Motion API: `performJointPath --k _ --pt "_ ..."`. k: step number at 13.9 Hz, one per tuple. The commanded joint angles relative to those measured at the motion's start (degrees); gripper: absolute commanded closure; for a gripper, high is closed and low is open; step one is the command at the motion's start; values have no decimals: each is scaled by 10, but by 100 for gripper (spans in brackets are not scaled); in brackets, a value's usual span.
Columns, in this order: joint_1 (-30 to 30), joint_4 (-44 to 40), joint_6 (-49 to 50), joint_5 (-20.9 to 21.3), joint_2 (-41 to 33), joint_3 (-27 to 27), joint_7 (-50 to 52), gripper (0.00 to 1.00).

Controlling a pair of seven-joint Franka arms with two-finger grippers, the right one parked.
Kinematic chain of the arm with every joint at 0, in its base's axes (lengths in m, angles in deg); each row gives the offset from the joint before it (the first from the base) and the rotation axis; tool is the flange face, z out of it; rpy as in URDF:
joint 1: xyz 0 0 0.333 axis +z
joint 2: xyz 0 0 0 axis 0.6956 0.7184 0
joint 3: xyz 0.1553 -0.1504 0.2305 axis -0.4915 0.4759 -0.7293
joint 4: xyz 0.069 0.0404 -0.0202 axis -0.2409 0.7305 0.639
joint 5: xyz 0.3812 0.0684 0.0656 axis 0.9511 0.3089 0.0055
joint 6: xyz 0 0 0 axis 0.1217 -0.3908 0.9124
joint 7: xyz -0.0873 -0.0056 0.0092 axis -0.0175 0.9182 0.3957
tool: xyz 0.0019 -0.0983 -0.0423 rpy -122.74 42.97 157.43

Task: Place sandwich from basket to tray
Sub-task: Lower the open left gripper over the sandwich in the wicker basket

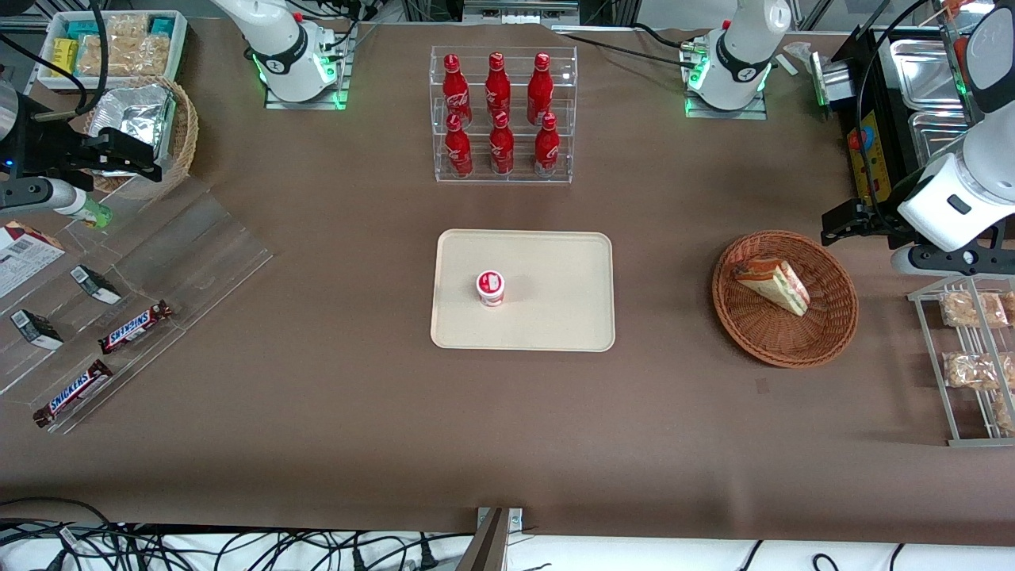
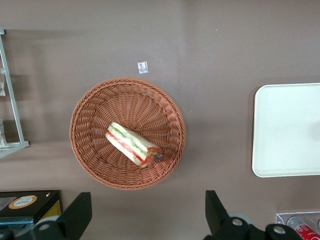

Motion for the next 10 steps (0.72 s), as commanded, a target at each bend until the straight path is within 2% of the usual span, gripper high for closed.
performJointPath --k 1,5,7,10 --pt "1 -9 18 -6 -2 -2 -16 0" --pt "6 -7 14 1 5 -10 -14 0" --pt "13 9 6 12 20 -11 32 0" --pt "28 103 -91 31 19 -12 111 0"
